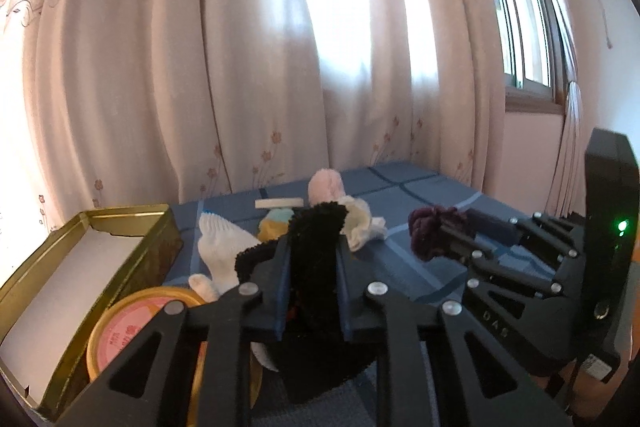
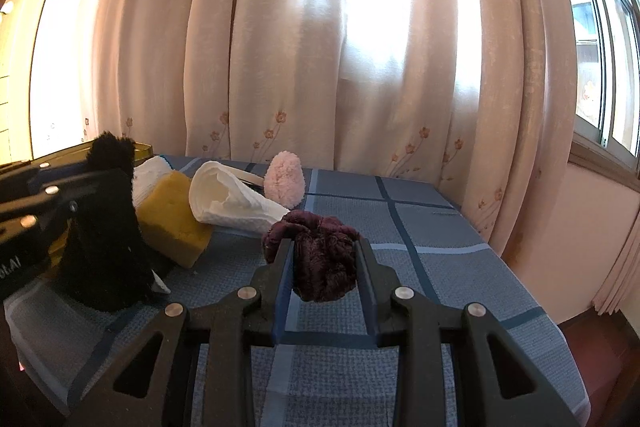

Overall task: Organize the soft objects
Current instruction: 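Lift the scrunchie and black sock with both tools toward the gold tin tray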

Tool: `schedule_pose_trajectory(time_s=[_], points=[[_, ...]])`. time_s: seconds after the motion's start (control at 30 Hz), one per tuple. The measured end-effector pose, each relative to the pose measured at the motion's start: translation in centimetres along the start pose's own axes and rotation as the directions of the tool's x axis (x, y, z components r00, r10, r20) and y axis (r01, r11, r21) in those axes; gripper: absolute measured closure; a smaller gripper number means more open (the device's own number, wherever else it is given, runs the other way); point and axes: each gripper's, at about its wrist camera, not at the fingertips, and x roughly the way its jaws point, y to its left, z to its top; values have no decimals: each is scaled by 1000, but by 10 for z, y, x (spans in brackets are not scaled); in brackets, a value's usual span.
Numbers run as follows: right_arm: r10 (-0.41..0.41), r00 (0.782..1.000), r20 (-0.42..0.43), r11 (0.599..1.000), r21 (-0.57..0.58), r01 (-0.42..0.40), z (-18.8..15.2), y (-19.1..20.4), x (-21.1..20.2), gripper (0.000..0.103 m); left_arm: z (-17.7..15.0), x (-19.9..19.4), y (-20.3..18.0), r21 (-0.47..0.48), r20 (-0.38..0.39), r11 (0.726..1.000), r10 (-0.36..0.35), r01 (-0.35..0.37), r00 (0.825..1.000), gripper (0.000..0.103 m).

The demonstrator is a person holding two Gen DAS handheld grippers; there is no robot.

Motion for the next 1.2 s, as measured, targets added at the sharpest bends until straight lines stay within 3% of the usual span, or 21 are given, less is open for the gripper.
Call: schedule_pose_trajectory(time_s=[0.67,1.2], points=[[6,1000,8,1000,10,-6,1,4,0,71,-2,-22,13,-46,124,997,-53,59,991,85],[40,998,57,999,10,-40,7,10,-4,71,0,-27,29,-64,122,998,22,-14,992,85]])
